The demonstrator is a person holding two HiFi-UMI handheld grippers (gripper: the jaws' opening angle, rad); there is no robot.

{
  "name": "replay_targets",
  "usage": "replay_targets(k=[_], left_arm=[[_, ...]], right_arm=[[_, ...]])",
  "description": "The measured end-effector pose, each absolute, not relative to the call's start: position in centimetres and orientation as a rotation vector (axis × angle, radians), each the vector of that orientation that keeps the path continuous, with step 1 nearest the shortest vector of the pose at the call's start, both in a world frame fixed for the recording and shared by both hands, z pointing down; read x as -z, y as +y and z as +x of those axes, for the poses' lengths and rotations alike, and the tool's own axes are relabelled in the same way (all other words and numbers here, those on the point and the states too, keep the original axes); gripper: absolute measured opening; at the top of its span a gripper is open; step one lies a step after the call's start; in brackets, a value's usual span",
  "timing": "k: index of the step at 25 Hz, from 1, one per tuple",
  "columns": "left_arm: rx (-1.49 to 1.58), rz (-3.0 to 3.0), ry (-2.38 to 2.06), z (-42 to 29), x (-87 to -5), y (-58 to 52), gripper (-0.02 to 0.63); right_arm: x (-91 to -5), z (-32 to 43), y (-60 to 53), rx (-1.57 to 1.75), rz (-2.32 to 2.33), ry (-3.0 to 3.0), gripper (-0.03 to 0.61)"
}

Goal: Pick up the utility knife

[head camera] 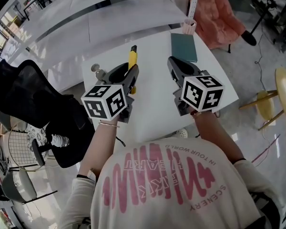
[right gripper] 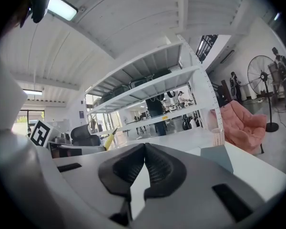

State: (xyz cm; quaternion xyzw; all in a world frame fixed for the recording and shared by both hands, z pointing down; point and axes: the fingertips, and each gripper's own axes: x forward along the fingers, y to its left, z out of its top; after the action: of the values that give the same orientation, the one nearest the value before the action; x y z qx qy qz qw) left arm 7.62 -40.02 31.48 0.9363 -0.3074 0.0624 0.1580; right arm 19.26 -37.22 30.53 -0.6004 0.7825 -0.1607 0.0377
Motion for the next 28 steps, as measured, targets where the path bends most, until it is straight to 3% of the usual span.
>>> replay_targets(k=[19,28], left_arm=[[-0.071,2.664,-1.178,0.6,-32.3,-36.8,0.127],[-0.103,2.626,-1.242,0.0,-34.1,-36.5,0.127]], right_arm=[[-32.0,13.9,-34.1,0.469,-1.932,2.351,0.015],[-34.4,14.9,-34.0,0.550,-1.992,2.333,0.015]])
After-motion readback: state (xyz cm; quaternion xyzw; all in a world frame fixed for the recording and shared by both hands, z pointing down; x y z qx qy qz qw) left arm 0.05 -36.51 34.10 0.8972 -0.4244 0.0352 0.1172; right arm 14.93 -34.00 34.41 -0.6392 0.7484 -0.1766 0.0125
